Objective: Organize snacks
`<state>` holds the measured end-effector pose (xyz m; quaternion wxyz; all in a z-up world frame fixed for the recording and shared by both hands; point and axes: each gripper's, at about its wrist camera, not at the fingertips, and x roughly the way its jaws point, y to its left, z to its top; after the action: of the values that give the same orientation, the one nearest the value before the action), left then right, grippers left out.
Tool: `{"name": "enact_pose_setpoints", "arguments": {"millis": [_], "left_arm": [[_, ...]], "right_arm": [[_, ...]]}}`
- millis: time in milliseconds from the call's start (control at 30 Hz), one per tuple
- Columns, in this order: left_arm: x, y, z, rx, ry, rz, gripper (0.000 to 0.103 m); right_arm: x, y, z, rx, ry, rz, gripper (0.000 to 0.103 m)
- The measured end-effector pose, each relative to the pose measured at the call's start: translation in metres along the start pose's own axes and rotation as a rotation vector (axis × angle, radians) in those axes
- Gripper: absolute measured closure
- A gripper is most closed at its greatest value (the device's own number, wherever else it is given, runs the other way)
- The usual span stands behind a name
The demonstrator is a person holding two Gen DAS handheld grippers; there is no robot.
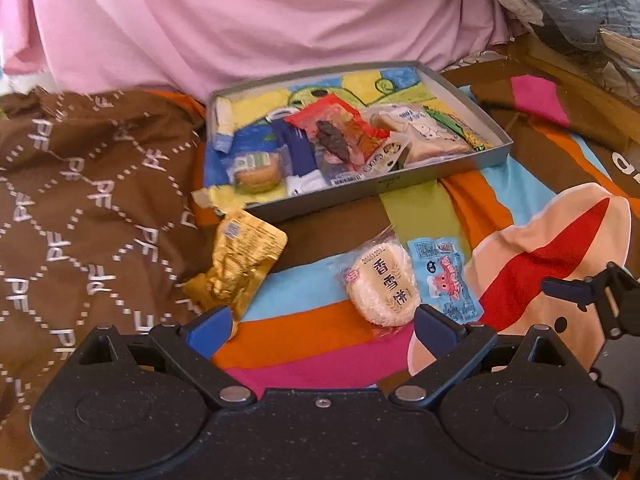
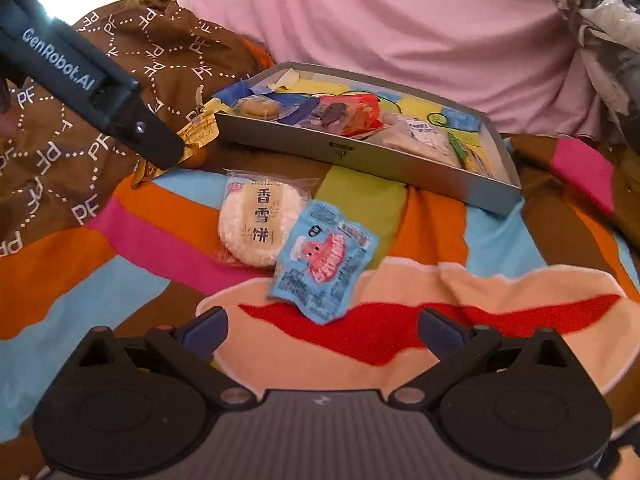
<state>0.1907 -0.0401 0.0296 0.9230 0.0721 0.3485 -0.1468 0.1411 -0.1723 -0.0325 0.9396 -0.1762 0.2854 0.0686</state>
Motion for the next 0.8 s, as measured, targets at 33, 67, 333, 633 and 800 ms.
{"name": "enact_pose_setpoints", "arguments": {"millis": [33,67,333,633,800], "left_arm": [[0.005,0.002,0.000,-0.012,0.003,-0.012,0.006],[0.009,0.003,0.001,-0.022,0.008,-0.023,0.006],[0.046,0.008,0.000,-0.090,0.053,-0.052,0.006],[0.085,-0.006,0.001,-0.120,0.075,-0.103,0.013],[0.090,-0.006,0.001,-0.143,0.070,-0.139,0.015]], "right_arm": [[0.005,0.001,0.001,0.003,0.001,0.002,0.000],[0.009,0.001,0.002,0.009,0.002,0.007,0.000],[0.030,-0.004,0.011,0.007,-0.059,-0.022,0.000],[0.042,-0.002,0.005,-0.036,-0.050,-0.095,0.000],[0.033,-0.016,0.006,0.023,-0.088,-0.194,0.000]]}}
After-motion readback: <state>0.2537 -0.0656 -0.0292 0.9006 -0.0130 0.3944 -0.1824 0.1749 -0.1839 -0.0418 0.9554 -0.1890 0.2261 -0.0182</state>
